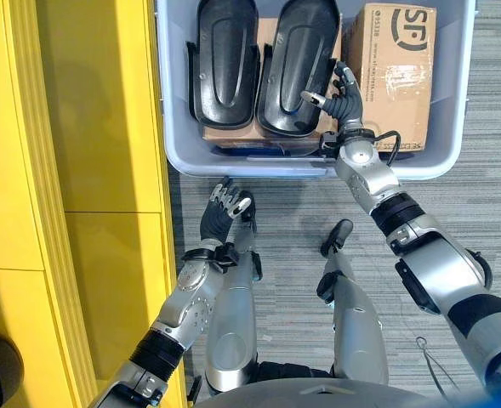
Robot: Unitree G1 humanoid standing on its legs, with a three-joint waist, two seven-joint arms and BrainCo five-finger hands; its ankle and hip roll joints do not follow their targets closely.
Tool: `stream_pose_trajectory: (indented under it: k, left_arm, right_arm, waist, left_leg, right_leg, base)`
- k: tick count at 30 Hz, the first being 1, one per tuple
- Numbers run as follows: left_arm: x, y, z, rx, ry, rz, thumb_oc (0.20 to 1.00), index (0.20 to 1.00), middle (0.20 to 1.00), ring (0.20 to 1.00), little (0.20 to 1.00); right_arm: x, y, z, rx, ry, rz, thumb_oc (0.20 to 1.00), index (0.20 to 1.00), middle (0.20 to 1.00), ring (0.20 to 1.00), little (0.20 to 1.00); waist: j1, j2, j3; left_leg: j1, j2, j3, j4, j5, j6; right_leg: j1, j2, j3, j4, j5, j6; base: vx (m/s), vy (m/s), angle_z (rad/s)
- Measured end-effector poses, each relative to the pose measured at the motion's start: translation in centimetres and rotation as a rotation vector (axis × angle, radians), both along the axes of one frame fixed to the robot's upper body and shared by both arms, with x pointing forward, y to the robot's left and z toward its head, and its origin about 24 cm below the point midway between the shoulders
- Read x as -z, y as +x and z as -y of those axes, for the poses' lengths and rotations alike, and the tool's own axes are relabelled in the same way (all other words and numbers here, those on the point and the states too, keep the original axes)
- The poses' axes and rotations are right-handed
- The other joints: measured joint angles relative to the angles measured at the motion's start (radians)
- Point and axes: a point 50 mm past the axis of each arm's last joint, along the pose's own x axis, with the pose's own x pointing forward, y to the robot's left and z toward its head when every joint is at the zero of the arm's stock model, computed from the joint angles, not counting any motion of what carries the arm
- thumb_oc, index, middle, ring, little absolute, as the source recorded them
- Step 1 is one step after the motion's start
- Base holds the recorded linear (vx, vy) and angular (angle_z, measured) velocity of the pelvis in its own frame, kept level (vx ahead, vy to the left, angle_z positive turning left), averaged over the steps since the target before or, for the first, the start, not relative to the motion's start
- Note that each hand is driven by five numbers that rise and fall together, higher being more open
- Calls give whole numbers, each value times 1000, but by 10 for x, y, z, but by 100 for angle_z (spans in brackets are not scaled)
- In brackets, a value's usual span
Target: Move parts from the plastic box to the shelf.
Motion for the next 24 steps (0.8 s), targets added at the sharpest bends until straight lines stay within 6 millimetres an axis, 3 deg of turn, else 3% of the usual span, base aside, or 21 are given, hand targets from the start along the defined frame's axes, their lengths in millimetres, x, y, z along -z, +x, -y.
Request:
stream_pose_trajectory:
  k: [14, 24]
  left_arm:
    - [0, 0, -1, 0, 5, 0, 1000, 1000, 1000, 1000, 1000]
    - [0, 0, -3, 0, 14, -1, 1000, 1000, 1000, 1000, 1000]
  right_arm:
    - [-2, -1, -4, -19, 9, 11, 1000, 1000, 1000, 1000, 1000]
    - [13, 3, 7, 39, -4, -56, 1000, 1000, 1000, 1000, 1000]
  waist:
    - [0, -15, 8]
    - [0, -15, 8]
  left_leg:
    - [0, 0, 0, 12, 1, 0]
    - [-1, 0, 1, 13, 1, 1]
  right_leg:
    - [2, 1, 1, 2, 4, -2]
    - [0, 1, 5, 2, 8, -2]
  base:
    - [0, 0, 0]
    - [0, 0, 0]
